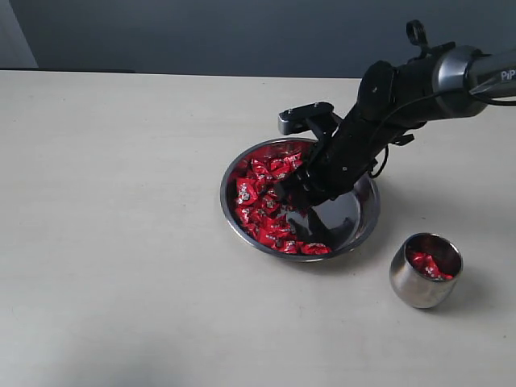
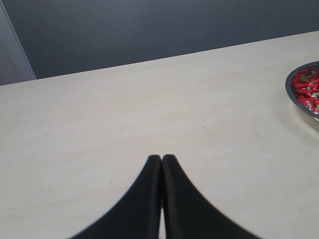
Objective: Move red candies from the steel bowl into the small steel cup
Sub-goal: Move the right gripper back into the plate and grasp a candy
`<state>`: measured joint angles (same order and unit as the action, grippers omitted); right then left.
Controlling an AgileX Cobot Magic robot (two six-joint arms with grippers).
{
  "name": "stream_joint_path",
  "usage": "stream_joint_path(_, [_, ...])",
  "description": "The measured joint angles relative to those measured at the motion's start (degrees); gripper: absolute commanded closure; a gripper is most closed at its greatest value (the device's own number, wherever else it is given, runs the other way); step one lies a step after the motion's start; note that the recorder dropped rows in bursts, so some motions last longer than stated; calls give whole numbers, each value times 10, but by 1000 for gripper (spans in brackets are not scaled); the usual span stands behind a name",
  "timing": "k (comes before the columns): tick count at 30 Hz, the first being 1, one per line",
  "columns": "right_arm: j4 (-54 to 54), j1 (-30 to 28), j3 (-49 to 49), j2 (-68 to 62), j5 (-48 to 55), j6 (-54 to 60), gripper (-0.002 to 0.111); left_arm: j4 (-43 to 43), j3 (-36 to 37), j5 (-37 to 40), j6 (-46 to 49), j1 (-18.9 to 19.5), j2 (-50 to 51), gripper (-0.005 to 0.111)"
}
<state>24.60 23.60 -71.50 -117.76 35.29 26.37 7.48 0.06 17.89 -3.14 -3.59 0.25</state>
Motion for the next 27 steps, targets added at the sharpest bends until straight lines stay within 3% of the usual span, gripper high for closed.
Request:
stream_joint_path(6, [1,0,0,-14,-24,1,73,0,0,0,0,0,0,106])
stream_joint_path(11, [1,0,0,-17,-34,1,103,0,0,0,0,0,0,106])
stream_joint_path(13, [1,0,0,-18,-36,2,109,0,0,0,0,0,0,106])
stream_joint_path(27, [8,0,0,5,-14,2,109,0,0,0,0,0,0,106])
